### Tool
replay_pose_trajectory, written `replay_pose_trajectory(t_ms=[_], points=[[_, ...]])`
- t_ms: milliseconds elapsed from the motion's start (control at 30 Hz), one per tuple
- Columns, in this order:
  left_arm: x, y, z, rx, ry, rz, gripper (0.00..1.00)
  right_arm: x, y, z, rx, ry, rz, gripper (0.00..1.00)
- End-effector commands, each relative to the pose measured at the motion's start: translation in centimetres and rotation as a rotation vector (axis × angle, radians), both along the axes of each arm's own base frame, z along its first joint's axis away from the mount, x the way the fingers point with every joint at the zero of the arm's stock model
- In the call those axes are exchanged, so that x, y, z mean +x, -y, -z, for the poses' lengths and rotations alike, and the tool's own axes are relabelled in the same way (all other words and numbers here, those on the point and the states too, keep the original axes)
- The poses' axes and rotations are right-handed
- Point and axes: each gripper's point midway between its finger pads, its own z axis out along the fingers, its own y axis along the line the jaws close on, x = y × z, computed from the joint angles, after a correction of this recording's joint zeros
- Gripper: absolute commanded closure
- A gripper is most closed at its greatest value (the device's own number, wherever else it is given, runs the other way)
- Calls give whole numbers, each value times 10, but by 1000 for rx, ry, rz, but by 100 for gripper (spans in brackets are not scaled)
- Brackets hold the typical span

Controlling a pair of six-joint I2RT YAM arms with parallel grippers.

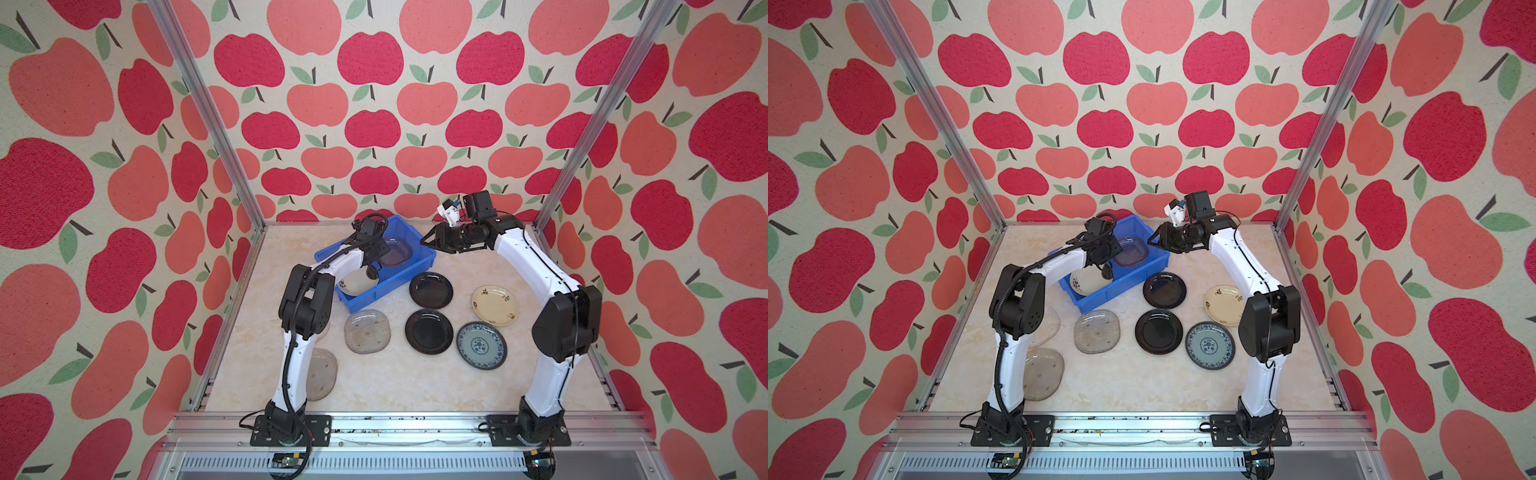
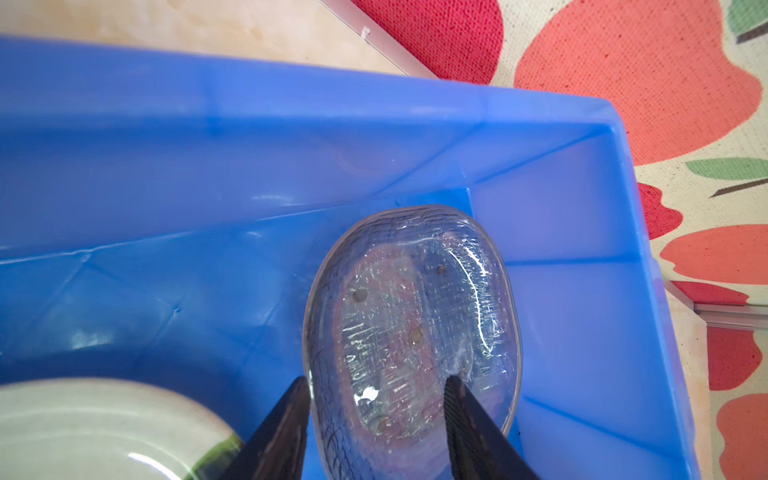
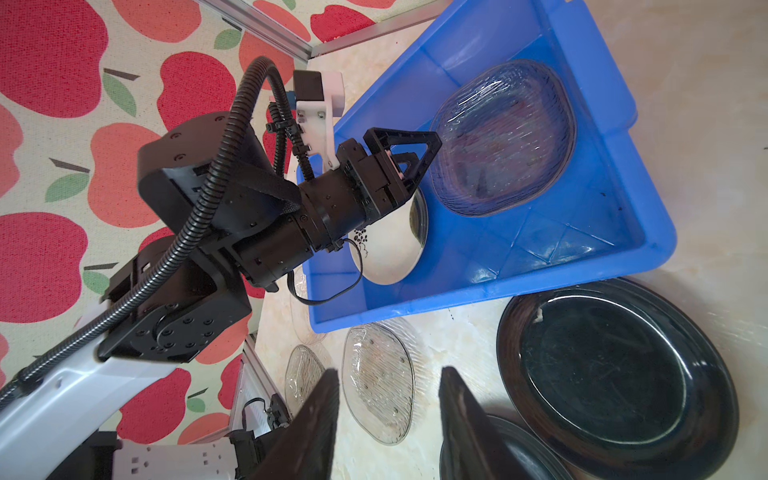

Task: Place the plates into the plastic bin on the countertop
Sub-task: 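Set the glass plate against the bin wall and open the left gripper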

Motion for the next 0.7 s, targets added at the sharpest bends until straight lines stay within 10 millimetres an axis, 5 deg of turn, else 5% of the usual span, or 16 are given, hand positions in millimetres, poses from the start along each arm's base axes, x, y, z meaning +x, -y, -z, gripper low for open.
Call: replay_pose_trajectory(t_ms=[0,467,667], points=[[15,14,-10,-11,54,59,45,2,-1,4,-22,-2,-5,58],[30,32,47,-7,-54,96,49,-7,-3,16,-34,-19,-9,58],[34,33,45,-16,-44,97,49,-7,-4,13,-30,-11,-20,59]])
